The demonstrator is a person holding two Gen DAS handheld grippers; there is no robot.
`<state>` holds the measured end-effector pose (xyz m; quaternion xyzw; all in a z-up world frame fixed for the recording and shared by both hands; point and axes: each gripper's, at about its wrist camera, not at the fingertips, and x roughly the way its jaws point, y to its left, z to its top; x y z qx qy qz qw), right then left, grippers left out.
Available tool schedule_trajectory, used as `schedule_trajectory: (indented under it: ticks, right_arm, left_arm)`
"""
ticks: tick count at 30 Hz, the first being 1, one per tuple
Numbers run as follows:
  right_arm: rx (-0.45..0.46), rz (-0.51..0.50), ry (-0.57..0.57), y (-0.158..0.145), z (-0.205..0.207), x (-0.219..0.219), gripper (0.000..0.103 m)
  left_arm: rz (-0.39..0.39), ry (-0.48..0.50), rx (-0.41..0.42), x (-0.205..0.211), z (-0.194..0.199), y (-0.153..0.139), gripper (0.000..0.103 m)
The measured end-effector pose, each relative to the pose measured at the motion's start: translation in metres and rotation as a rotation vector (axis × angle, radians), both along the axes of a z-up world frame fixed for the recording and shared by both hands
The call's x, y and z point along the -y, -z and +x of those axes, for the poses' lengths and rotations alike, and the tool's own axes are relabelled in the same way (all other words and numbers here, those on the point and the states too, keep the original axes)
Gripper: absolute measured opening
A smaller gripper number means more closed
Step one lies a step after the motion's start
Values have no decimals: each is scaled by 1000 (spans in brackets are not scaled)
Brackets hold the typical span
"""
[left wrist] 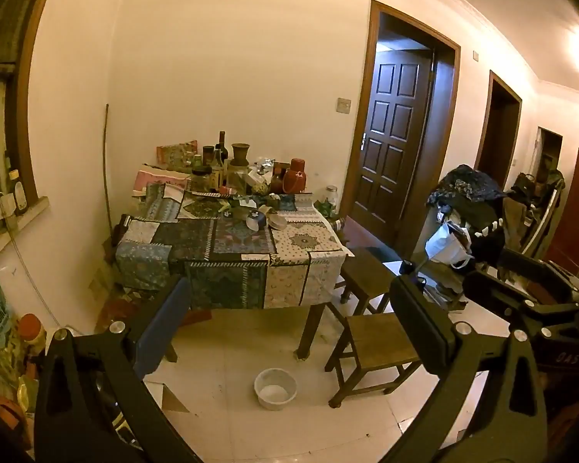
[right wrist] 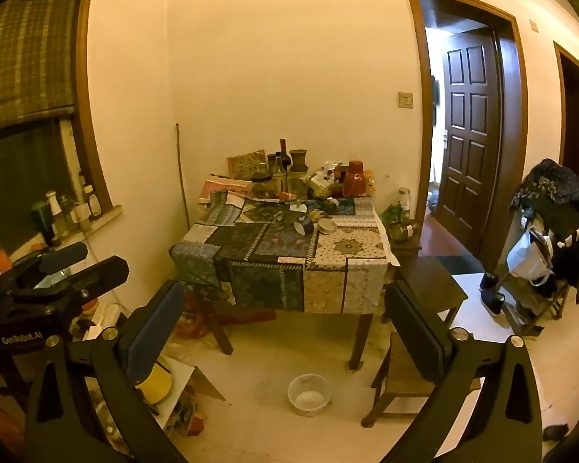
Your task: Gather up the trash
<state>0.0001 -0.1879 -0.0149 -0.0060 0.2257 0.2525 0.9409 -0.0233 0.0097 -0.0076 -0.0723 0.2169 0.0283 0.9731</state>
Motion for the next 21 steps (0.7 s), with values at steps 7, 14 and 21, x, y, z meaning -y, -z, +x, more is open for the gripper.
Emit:
schedule_trajectory:
  ticks: [7, 14, 21]
  right_arm:
    - [-4, -3, 1, 1, 0, 0, 103]
    - [-15, -9, -5, -2, -1, 5, 103]
    - [-21, -11, -6, 3, 2, -1, 103]
  left_arm:
    - [0, 1, -2, 4, -3, 4, 103]
    - [-1, 1, -3, 6, 0, 3, 103]
    - [2, 4, 0, 9, 2, 4, 103]
